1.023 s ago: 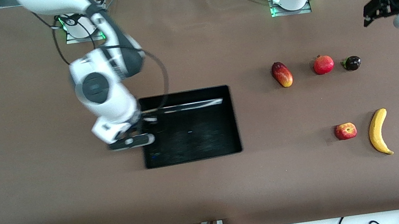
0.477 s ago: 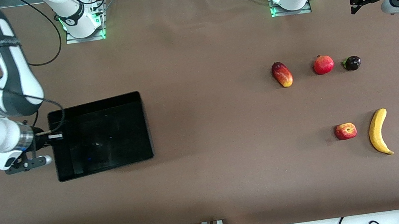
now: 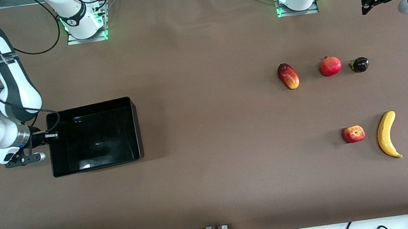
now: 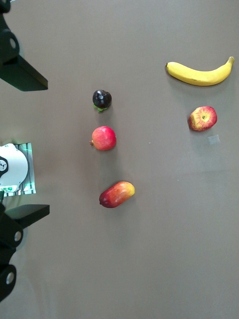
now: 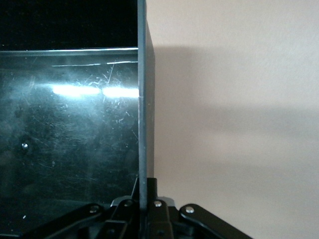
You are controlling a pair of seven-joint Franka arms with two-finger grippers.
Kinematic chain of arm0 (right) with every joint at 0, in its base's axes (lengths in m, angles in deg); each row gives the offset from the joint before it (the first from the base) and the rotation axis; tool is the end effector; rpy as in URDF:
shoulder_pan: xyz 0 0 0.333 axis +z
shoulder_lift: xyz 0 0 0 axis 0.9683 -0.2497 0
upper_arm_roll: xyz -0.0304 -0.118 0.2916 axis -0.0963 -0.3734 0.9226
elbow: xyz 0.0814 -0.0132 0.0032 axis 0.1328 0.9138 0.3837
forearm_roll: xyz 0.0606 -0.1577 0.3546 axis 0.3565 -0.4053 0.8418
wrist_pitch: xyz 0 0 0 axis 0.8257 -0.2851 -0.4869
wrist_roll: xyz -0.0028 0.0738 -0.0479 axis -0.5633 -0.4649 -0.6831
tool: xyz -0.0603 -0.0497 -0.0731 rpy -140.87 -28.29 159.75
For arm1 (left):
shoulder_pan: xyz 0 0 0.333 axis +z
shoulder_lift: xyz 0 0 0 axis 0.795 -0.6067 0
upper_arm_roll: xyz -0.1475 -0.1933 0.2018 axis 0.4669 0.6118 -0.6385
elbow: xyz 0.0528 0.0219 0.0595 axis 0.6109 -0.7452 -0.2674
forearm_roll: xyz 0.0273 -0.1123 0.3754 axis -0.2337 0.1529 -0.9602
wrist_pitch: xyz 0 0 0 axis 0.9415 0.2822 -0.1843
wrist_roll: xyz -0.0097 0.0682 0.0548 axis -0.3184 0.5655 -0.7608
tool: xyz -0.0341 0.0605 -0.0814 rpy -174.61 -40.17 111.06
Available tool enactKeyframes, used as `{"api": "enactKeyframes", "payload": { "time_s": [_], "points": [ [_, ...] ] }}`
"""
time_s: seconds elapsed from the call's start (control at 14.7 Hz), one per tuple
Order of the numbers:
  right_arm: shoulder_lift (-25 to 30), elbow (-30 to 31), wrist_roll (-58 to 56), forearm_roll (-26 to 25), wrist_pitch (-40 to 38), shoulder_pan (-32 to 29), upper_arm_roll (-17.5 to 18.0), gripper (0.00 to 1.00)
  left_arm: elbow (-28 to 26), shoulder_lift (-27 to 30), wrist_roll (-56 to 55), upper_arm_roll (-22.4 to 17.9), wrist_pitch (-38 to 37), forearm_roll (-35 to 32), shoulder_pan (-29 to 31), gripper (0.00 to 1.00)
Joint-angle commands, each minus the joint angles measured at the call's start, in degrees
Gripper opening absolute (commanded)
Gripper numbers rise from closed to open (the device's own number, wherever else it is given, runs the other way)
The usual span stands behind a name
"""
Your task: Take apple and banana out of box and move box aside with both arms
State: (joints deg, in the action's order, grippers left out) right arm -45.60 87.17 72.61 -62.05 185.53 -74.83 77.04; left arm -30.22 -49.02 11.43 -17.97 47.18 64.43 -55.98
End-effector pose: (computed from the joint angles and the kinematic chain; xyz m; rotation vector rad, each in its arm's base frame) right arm 0.5973 -0.0632 0.2561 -3.0681 -0.1134 0.1136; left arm 0.5145 -0.0491 0.6662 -3.1033 0.1828 0.2186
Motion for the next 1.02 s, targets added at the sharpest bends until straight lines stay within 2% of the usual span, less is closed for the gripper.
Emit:
{"api": "enactKeyframes", "payload": {
  "time_s": [0.0,0.27,0.34,0.41,0.61,0.95],
  "points": [
    [4.6,8.4,0.4,1.4,6.2,0.2,0.1,0.0,-1.5,1.5,-0.7,-0.5,0.2,1.5,0.3,1.0],
    [4.8,8.7,0.4,1.4,6.0,0.2,0.3,0.0,-1.4,1.5,-0.6,-0.5,0.2,1.5,0.8,1.0],
    [4.8,8.4,0.3,1.3,5.9,0.3,0.3,0.61,-1.3,1.5,-0.6,-0.4,0.2,1.5,0.8,1.0],
    [5.0,8.3,0.3,1.3,6.0,0.3,0.4,1.0,-1.3,1.5,-0.7,-0.4,0.1,1.5,0.9,1.0],
    [5.9,4.7,0.8,1.2,3.1,0.4,0.7,1.0,-1.4,1.4,-0.7,-0.5,0.2,1.5,0.9,1.0],
    [8.1,-9.5,3.0,0.4,-14.2,1.3,0.8,1.0,-1.4,1.4,-0.7,-0.4,0.1,1.6,1.2,1.0]
  ]
}}
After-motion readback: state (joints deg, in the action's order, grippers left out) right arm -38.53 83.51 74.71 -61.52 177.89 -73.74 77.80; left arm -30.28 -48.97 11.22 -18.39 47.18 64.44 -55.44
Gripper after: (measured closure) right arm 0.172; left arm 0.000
